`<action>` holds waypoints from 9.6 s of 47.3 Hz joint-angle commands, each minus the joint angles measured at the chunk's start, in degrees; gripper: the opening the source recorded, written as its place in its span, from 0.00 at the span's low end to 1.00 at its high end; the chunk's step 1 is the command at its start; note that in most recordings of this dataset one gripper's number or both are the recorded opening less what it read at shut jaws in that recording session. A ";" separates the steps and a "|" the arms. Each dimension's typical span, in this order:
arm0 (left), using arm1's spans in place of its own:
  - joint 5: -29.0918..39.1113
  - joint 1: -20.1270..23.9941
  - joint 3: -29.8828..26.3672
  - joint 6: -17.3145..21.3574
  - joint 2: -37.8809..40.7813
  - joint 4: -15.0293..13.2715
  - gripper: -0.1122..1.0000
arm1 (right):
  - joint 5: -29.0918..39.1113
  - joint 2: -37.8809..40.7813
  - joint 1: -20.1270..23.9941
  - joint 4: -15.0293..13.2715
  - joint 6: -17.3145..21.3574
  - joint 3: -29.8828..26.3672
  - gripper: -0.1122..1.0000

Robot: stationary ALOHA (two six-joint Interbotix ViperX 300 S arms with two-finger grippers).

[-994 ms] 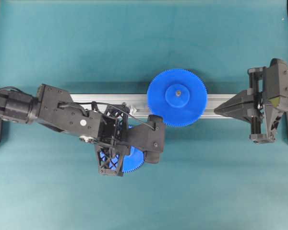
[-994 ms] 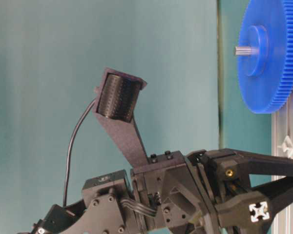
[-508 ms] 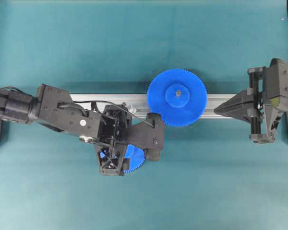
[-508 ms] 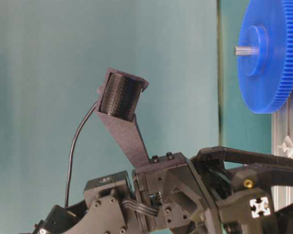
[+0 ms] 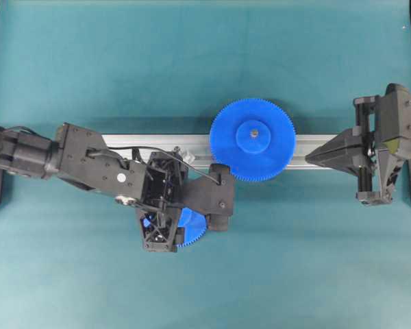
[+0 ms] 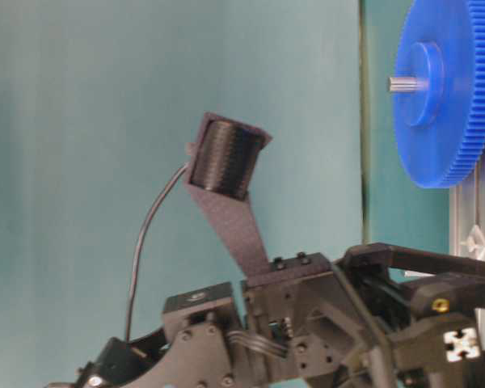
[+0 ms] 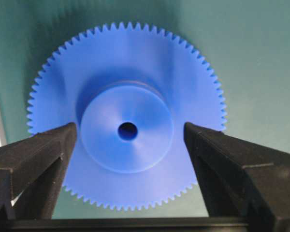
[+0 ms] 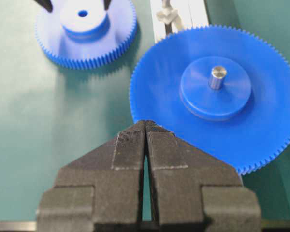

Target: Insert the small gear onto the shaft.

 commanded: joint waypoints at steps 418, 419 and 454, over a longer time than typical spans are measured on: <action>10.20 16.61 -3.78 17.49 -7.47 0.70 0.72 | -1.14 -0.26 -0.79 0.18 1.32 -0.35 0.13; 10.28 16.70 -3.78 17.84 -7.47 0.62 0.72 | -1.14 -0.26 -0.88 0.18 1.32 -0.35 0.13; 11.25 16.88 -3.96 18.90 -6.77 0.70 0.72 | -1.14 -0.26 -0.88 0.18 1.32 -0.35 0.13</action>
